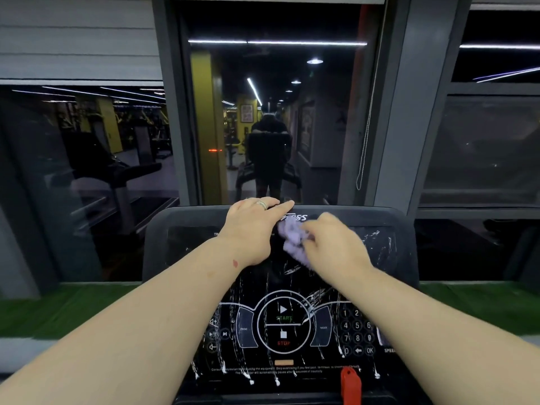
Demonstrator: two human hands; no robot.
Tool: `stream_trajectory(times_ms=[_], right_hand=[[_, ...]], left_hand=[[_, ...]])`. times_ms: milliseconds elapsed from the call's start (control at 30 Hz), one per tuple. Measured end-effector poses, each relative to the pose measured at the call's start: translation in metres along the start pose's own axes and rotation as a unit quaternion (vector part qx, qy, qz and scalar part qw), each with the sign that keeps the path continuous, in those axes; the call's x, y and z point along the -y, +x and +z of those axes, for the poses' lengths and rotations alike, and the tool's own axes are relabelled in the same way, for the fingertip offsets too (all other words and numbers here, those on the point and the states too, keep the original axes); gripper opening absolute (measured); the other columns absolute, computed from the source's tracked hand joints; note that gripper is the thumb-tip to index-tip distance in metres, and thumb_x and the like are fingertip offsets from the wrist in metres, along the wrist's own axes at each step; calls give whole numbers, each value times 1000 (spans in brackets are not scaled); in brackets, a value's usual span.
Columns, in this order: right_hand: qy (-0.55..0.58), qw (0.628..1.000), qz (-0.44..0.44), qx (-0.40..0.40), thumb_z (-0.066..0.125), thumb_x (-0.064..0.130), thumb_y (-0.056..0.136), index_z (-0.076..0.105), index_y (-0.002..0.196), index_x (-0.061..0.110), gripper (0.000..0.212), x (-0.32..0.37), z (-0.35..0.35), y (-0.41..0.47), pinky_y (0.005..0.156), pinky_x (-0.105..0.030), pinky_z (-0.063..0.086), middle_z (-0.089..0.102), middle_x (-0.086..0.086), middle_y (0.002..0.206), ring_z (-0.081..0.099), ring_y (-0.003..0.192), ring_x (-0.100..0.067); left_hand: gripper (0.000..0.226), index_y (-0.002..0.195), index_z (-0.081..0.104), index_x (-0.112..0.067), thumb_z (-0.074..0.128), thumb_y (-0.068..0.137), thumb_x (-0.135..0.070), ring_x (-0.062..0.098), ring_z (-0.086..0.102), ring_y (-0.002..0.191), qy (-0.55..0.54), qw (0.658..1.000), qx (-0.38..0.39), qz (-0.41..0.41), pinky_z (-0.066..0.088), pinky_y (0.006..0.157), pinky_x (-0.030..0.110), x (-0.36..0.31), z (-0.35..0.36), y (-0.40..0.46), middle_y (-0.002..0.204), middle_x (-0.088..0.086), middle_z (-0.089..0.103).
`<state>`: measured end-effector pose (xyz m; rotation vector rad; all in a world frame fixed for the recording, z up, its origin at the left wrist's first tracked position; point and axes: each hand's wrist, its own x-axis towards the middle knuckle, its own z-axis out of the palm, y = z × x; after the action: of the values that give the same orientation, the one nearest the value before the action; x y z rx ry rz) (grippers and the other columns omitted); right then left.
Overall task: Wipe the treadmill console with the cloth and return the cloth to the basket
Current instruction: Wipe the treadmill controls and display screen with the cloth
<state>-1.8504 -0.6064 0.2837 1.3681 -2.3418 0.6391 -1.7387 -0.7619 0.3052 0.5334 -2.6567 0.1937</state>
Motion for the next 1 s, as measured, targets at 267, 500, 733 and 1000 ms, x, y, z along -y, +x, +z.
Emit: stream_trajectory(times_ms=[267,500,733,1000], right_hand=[[-7,996,-63,59,53,31,95,62,101,28,10,8,-3,-6,76,-36,51,44,4,98,59,88,-25],[-42,996,-54,-64,61,7,82,51,114,26,39,-6,9,-11,64,-35,45,47,0,97,53,83,-24],[-37,994,-27,-102,59,10,82,64,107,29,32,-23,2,5,61,-33,46,43,0,93,54,81,-26],[-42,984,-168,-43,58,35,84,68,103,29,22,-23,16,-33,63,-30,48,47,3,99,50,85,-22]], left_hand=[[98,159,20,-46,71,79,-19,18,28,147,-4,1000,4,-3,17,119,35,0,1,0,160,-13,31],[96,159,18,-46,68,83,-13,17,24,148,-5,1000,6,-10,15,120,35,-3,-1,-1,162,-13,29],[97,159,18,-47,69,83,-13,18,24,148,-11,1000,7,-13,14,121,35,-4,-2,0,161,-14,28],[95,158,18,-47,67,84,-13,18,24,147,-11,1000,7,-16,14,121,37,-5,-2,-1,161,-14,29]])
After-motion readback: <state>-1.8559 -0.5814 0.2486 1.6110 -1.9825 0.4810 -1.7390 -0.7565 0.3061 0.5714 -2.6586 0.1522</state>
